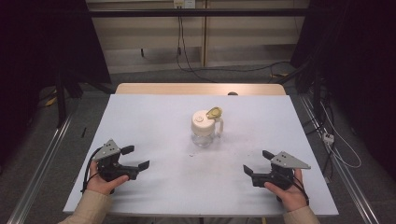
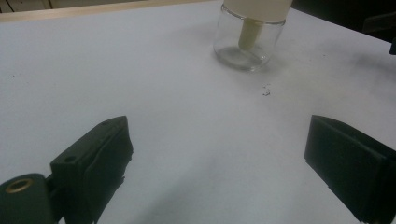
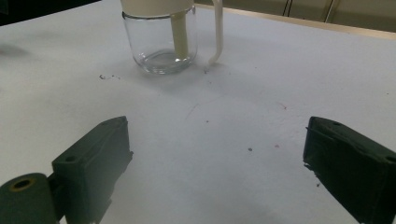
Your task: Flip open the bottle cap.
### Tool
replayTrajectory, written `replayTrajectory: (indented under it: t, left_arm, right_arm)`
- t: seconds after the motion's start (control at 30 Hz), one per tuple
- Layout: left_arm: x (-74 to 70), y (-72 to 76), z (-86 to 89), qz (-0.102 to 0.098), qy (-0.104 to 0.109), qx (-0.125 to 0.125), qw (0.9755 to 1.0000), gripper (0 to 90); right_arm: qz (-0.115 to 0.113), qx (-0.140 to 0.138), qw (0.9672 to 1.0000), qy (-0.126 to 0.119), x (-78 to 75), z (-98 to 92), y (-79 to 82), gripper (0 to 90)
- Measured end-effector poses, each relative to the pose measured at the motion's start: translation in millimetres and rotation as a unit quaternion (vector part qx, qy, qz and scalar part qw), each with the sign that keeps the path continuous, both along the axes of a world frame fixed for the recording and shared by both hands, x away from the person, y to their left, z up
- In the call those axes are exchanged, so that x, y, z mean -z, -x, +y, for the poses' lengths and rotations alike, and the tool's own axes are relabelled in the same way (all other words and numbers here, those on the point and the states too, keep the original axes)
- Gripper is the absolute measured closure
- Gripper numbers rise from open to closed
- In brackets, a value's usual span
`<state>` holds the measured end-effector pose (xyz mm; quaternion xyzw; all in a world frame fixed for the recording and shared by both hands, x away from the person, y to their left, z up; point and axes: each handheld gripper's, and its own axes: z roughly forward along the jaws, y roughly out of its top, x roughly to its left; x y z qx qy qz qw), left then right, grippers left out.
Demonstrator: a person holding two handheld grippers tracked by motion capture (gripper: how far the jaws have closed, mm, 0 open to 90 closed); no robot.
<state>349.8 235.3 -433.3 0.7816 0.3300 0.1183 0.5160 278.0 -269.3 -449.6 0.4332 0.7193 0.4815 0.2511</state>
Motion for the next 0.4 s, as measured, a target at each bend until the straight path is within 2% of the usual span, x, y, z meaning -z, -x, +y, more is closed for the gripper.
replayTrajectory:
  t: [0.4]
  left_arm:
    - [2.7, 0.9, 3.9, 0.001, 0.001, -0.001, 1.0000, 7.0]
  right_arm:
    - [0.005, 0.002, 1.0000, 0.005, 1.9, 1.4, -0.4, 7.7]
